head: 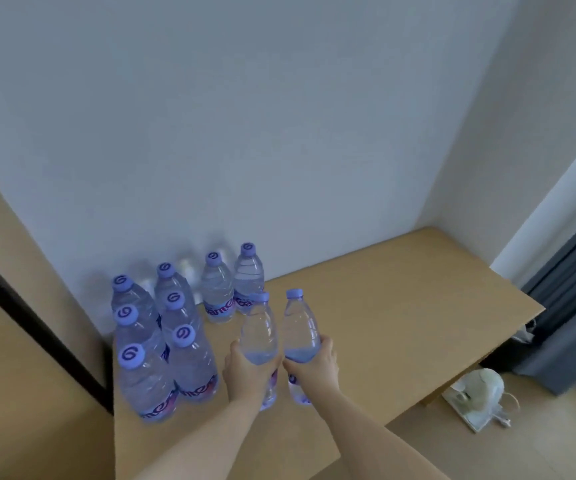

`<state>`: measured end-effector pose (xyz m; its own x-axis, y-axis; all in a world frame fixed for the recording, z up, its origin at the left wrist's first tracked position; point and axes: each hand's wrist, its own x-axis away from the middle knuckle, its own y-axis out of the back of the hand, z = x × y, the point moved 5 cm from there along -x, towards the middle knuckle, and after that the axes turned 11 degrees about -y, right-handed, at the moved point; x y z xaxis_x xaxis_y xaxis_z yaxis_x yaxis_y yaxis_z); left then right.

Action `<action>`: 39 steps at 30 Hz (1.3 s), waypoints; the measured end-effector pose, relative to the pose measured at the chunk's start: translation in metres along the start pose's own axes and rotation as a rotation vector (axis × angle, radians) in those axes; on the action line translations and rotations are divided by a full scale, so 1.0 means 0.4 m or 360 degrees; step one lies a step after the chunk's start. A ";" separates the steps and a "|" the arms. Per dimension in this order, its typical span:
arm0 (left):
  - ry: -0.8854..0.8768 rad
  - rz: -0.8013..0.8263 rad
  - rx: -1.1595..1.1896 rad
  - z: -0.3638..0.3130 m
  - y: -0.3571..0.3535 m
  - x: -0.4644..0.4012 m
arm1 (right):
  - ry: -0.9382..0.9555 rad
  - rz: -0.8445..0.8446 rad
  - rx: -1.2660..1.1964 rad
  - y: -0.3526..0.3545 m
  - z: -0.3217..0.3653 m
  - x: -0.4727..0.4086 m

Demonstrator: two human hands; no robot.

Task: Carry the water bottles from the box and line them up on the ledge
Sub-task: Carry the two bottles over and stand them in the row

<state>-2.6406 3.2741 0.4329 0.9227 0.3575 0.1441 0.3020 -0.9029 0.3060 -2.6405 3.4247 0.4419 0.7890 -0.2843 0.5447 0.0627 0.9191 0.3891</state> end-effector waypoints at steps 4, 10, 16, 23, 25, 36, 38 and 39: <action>0.0101 0.0120 -0.0012 0.008 -0.021 -0.073 | 0.0019 -0.0004 0.0051 -0.028 0.048 -0.059; 0.0048 -0.0141 -0.0030 0.006 0.004 -0.127 | 0.0052 -0.0029 0.0223 -0.049 0.090 -0.113; -0.0035 -0.0293 0.0185 0.007 0.020 -0.140 | 0.0221 0.0260 0.0240 -0.095 0.154 -0.130; -0.0107 -0.0512 0.0364 -0.009 0.025 -0.161 | 0.0374 0.0431 0.0207 -0.124 0.174 -0.161; -0.0018 -0.0513 0.0329 -0.004 0.022 -0.154 | 0.0417 0.0444 0.0233 -0.128 0.183 -0.172; 0.0286 -0.0654 -0.0102 0.025 0.004 -0.157 | 0.0497 0.0774 0.0293 -0.138 0.198 -0.237; 0.0301 -0.0743 -0.0130 0.016 -0.004 -0.152 | 0.0476 0.0774 0.0271 -0.138 0.204 -0.241; 0.0305 -0.0779 -0.0123 0.012 -0.006 -0.149 | 0.0507 0.0792 0.0318 -0.141 0.207 -0.243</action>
<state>-2.6953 3.2539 0.4192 0.6158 0.7764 0.1344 0.6611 -0.6020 0.4478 -2.7714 3.3779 0.4286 0.8397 0.2888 0.4600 -0.4507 0.8430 0.2936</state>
